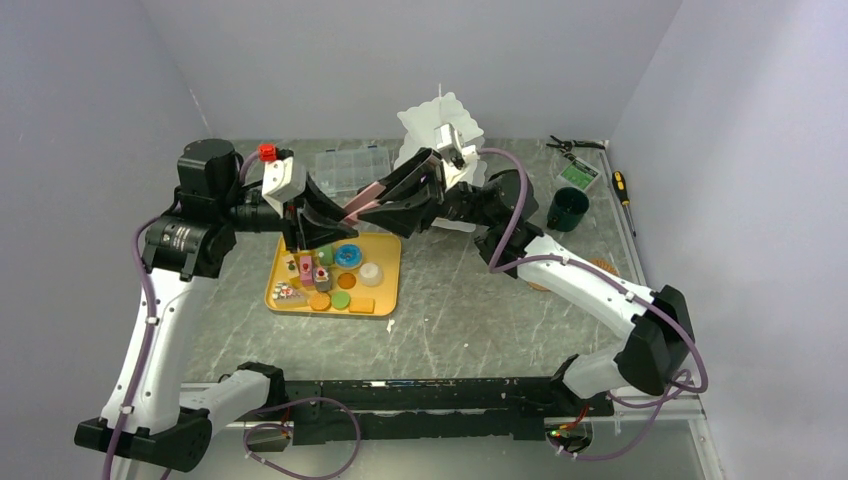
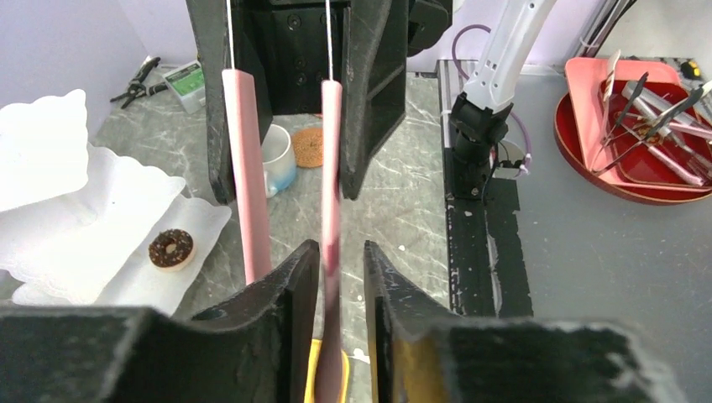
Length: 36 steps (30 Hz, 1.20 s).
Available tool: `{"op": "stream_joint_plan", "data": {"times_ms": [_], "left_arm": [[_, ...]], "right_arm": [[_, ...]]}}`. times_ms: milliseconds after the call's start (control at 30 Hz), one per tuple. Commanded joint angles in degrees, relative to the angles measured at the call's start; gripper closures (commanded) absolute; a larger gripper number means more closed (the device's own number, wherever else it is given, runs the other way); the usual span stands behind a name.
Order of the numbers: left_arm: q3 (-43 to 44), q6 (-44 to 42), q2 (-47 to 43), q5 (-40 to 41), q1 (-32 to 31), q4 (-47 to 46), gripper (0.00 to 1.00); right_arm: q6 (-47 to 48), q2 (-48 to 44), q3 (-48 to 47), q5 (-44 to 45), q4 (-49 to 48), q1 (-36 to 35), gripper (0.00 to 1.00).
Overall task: Serve the afternoon tea
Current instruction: Pick up the clamp from the desert table.
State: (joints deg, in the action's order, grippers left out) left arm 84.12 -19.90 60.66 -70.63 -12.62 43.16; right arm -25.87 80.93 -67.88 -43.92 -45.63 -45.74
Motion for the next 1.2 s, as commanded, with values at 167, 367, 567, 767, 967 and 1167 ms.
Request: {"op": "stream_joint_plan", "data": {"times_ms": [167,367,567,767,967,1167], "left_arm": [[2.93,-0.68,-1.39,1.38,0.23,1.30,0.20],[5.96,-1.38,-0.84,6.04,0.23,4.79,0.07],[9.50,0.56,-0.92,18.15,0.23,4.20,0.07],[7.88,2.08,-0.65,28.65,0.23,0.27,0.07],[1.56,1.27,-0.01,35.17,0.19,-6.91,0.07],[0.88,2.09,1.39,37.57,0.23,-5.90,0.07]], "right_arm": [[6.38,-4.63,-1.62,2.79,3.90,0.65,0.54],[12.48,-7.28,1.17,7.72,8.16,0.65,0.55],[18.56,-8.59,6.32,13.73,9.35,0.09,0.54],[19.81,-6.25,10.51,16.81,7.42,-2.47,0.53],[23.32,-3.61,10.38,20.23,9.27,-6.12,0.52],[27.28,1.65,11.23,24.99,8.74,-6.57,0.50]]}}
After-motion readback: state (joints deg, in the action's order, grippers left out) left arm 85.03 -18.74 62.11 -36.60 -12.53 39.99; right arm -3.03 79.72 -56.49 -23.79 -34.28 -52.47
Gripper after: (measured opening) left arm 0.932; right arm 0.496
